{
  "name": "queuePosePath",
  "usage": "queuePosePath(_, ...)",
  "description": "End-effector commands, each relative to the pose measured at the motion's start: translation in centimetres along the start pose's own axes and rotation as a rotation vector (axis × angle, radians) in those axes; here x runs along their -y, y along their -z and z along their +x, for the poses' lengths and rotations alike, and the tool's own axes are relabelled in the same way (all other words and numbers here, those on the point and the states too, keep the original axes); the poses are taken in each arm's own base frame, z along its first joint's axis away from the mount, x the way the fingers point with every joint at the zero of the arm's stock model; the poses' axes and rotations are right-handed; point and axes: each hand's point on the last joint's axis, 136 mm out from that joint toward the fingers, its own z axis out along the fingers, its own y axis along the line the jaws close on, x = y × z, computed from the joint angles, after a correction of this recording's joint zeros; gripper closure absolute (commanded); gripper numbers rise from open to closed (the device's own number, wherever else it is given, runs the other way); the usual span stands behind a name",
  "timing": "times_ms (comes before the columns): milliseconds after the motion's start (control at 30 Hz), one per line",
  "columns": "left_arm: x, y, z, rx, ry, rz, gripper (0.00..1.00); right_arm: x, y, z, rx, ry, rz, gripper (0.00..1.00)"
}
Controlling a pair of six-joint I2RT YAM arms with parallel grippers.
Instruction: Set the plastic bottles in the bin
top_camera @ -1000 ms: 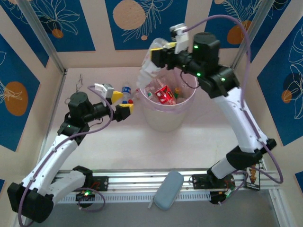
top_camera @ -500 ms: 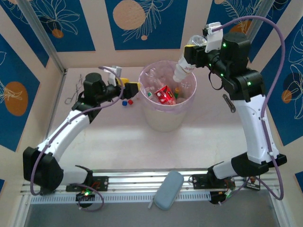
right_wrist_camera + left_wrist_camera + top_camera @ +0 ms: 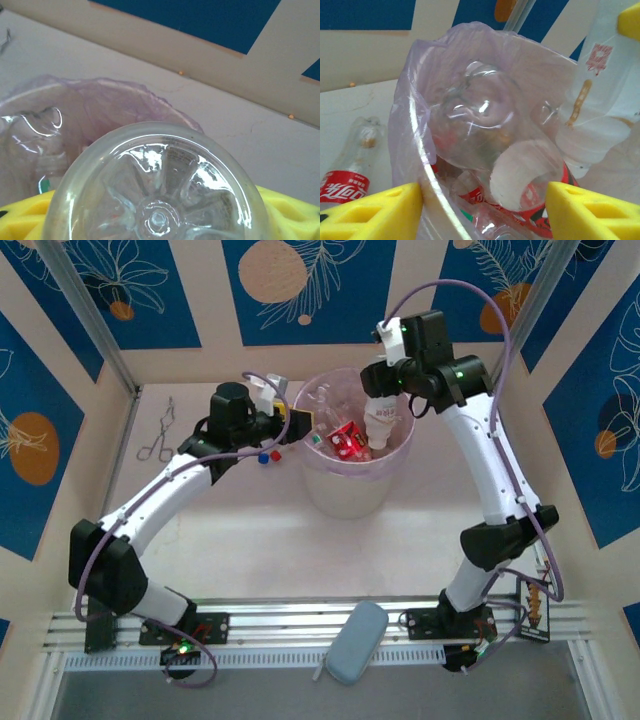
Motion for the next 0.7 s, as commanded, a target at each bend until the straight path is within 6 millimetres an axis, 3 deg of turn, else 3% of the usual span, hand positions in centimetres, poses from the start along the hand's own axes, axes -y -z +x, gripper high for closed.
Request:
queuePosePath(0,0.2,-0.6,0.3,-0.027,-0.016,-0.005,0.36,-0.6,-0.6,0.8,-0.057,0.044,-0.01,0.5)
queuePosePath(233,0.1,-1.3,1.0,-0.047,-0.002,0.004,0.38,-2.0,-4.9,2.6,-0.148,0.041,-0.083,0.5)
queuePosePath(467,0.1,-1.6,1.2,-0.052,0.001,0.003,0.38,-4.1,-8.0,3.4,-0.172,-0.008,-0.209,0.47)
queuePosePath(567,0.1,-1.6,1.2,-0.051,0.002,0.005,0.38,-4.3,-8.9,3.5,-0.164,-0.036,-0.227,0.43)
queuePosePath(667,0.2,-1.6,1.2,-0.051,0.002,0.009,0.39,-4.3,-8.0,2.3,-0.109,-0.057,-0.229,0.37)
